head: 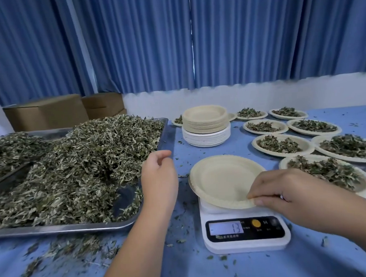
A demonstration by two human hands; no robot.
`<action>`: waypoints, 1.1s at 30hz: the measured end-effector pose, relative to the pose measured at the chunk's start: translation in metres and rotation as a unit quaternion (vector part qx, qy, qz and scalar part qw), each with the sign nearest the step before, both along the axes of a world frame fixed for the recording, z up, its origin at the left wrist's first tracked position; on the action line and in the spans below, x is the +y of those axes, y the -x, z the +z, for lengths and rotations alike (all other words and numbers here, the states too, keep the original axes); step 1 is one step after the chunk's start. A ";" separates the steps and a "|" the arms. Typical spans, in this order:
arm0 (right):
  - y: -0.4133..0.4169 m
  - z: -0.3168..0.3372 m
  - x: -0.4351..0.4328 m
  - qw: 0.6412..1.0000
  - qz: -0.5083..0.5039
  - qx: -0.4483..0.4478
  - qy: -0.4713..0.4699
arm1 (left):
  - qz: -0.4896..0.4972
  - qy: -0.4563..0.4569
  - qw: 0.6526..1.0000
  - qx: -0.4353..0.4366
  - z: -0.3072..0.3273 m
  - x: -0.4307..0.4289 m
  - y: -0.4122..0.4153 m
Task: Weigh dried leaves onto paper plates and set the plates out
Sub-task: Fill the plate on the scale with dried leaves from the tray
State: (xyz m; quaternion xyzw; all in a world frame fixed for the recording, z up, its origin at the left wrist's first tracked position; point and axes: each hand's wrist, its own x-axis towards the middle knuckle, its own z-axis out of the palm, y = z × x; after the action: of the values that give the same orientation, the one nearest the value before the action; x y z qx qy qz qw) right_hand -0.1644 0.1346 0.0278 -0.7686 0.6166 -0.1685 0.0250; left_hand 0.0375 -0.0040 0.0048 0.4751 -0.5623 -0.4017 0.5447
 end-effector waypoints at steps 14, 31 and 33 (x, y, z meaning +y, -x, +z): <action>0.005 0.003 -0.002 0.983 -0.058 -0.099 0.146 | 0.079 -0.030 0.863 -0.498 0.016 -0.076 -0.041; 0.011 -0.002 -0.009 0.963 -0.077 -0.161 0.199 | -0.121 -0.019 0.741 -0.660 0.027 -0.082 -0.055; 0.013 -0.002 -0.008 0.961 -0.082 -0.167 0.203 | -0.167 -0.059 0.752 -0.635 0.024 -0.070 -0.055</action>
State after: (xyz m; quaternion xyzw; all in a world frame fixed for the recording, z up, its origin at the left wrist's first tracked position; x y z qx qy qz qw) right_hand -0.1777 0.1262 0.0259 -0.6649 0.6177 -0.4177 -0.0427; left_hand 0.0929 -0.0737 0.0284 0.5509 -0.8241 -0.1245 -0.0430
